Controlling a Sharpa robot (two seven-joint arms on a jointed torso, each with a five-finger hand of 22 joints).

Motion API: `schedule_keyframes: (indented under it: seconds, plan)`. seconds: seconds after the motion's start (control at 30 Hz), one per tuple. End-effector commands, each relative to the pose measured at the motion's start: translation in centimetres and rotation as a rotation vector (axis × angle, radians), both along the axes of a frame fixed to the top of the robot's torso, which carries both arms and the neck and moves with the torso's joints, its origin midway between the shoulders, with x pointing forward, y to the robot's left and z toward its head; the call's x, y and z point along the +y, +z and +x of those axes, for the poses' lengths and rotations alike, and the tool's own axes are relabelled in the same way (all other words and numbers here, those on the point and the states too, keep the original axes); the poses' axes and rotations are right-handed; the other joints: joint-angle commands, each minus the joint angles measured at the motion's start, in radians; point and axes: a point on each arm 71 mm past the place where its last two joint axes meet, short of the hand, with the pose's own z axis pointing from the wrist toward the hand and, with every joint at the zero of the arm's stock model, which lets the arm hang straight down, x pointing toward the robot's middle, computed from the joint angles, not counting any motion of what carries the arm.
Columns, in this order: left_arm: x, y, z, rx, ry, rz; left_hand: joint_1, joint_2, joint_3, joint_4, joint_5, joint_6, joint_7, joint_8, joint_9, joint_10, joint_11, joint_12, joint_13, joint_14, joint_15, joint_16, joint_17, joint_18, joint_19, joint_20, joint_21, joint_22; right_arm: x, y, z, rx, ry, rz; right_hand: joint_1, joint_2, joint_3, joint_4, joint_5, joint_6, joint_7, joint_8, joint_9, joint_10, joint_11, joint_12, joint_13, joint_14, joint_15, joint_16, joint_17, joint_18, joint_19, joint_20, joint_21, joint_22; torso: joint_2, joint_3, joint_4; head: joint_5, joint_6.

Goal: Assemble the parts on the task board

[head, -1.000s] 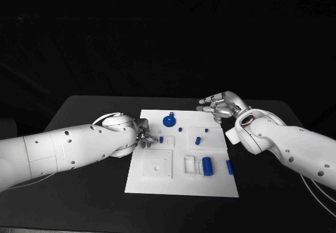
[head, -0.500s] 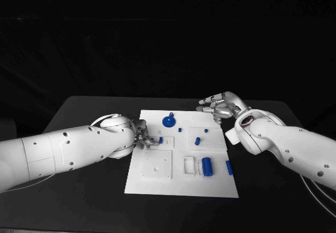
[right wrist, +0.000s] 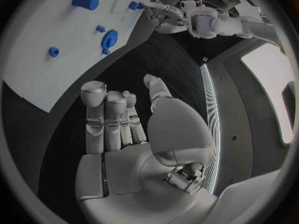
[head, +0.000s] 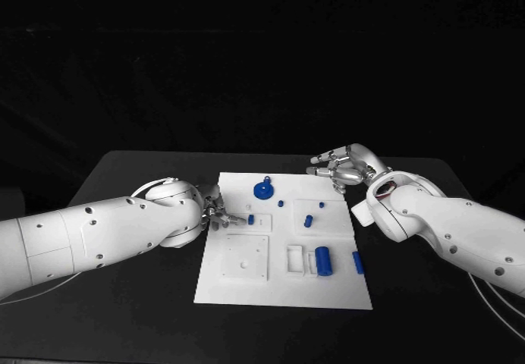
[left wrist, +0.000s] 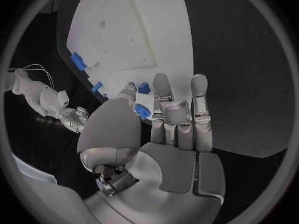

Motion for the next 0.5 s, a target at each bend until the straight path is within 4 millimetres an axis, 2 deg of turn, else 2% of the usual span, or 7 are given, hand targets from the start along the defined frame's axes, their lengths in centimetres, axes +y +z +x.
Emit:
schedule_keyframes:
  seconds: [0.03,0.33,0.4,0.5]
  plan:
    - [0.0,0.2,0.0,-0.004,0.014,-0.044,-0.001,0.000,-0.009,-0.001,-0.004,-0.005,0.000,0.001,-0.004,0.050,0.005,-0.009,-0.002,-0.008,0.000,-0.012,-0.009,-0.007,0.000,-0.006,-0.007,0.018,0.1,0.0,0.0,-0.003,0.014,-0.001,-0.011,0.002,0.003,0.002,0.005,0.005,0.001,0.000,0.002,-0.009,-0.001,-0.004,-0.001,-0.005,-0.002,-0.004,-0.001,0.017,0.014,0.000,-0.003,0.075,0.001,0.0002,-0.0002,0.001,0.000]
    - [0.4,0.8,0.0,0.020,0.049,-0.155,-0.005,-0.002,-0.061,-0.001,-0.004,-0.051,0.015,-0.002,-0.039,0.048,0.013,-0.062,-0.007,-0.026,0.003,-0.047,-0.061,-0.007,-0.006,-0.004,-0.031,0.017,0.1,0.0,0.0,-0.002,0.013,-0.001,-0.011,0.002,0.003,0.002,0.005,0.005,0.001,0.000,0.002,-0.009,-0.001,-0.004,-0.001,-0.005,-0.002,-0.004,-0.001,0.017,0.014,0.000,-0.003,0.075,0.000,0.0010,-0.0008,0.002,0.002]
    - [0.5,1.2,0.0,0.022,0.066,-0.202,-0.009,0.004,-0.057,-0.002,-0.002,-0.087,0.026,-0.003,-0.076,0.046,0.019,-0.094,-0.011,-0.034,0.008,-0.061,-0.074,-0.007,-0.011,0.000,-0.043,0.016,0.1,0.0,0.0,-0.003,0.013,-0.001,-0.011,0.002,0.003,0.002,0.005,0.005,0.001,0.000,0.002,-0.009,-0.001,-0.004,-0.001,-0.005,-0.002,-0.004,-0.001,0.017,0.014,0.000,-0.003,0.075,0.000,0.0014,-0.0004,0.002,0.002]
    - [0.8,1.8,0.2,0.013,0.083,-0.246,0.002,0.017,-0.048,-0.003,0.005,-0.103,0.033,-0.003,-0.134,0.046,0.024,-0.123,-0.011,-0.038,0.012,-0.071,-0.089,-0.007,-0.009,0.004,-0.061,0.016,0.1,0.0,0.0,-0.003,0.012,-0.001,-0.011,0.002,0.003,0.002,0.005,0.005,0.001,0.000,0.002,-0.009,-0.001,-0.004,-0.001,-0.005,-0.002,-0.004,-0.001,0.017,0.014,0.000,-0.003,0.075,0.000,0.0013,-0.0006,0.001,0.004]
